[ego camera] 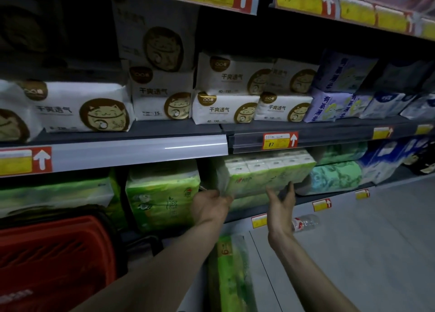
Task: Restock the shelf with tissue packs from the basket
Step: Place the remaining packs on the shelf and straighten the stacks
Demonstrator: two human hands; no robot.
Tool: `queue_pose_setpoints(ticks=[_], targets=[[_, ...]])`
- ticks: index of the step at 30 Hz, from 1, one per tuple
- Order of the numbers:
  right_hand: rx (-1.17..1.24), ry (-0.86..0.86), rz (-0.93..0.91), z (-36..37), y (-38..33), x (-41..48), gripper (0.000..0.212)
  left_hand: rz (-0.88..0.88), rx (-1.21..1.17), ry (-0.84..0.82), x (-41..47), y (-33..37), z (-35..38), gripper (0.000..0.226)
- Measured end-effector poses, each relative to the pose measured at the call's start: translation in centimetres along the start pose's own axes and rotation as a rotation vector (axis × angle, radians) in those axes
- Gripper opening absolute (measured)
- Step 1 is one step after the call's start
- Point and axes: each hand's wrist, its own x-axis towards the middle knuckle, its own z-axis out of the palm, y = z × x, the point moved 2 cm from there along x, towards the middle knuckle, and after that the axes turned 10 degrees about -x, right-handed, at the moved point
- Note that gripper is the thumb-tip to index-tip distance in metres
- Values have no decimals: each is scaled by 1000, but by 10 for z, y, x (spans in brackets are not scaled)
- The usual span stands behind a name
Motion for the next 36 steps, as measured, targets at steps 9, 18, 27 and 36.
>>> queue_pose_setpoints(ticks=[9,18,27,36], targets=[[-248,-110,-144,14,4,4,93,-50,-47,76,10,1,-1,14],[-290,-38,-220,29,1,19,95,-96,-140,30,13,-6,17,31],[-339,-4,-261,49,0,36,95,-64,-41,-159,13,3,16,38],[-316,-81,-194,31,-6,31,93,-63,-11,-232,7,-2,13,86]])
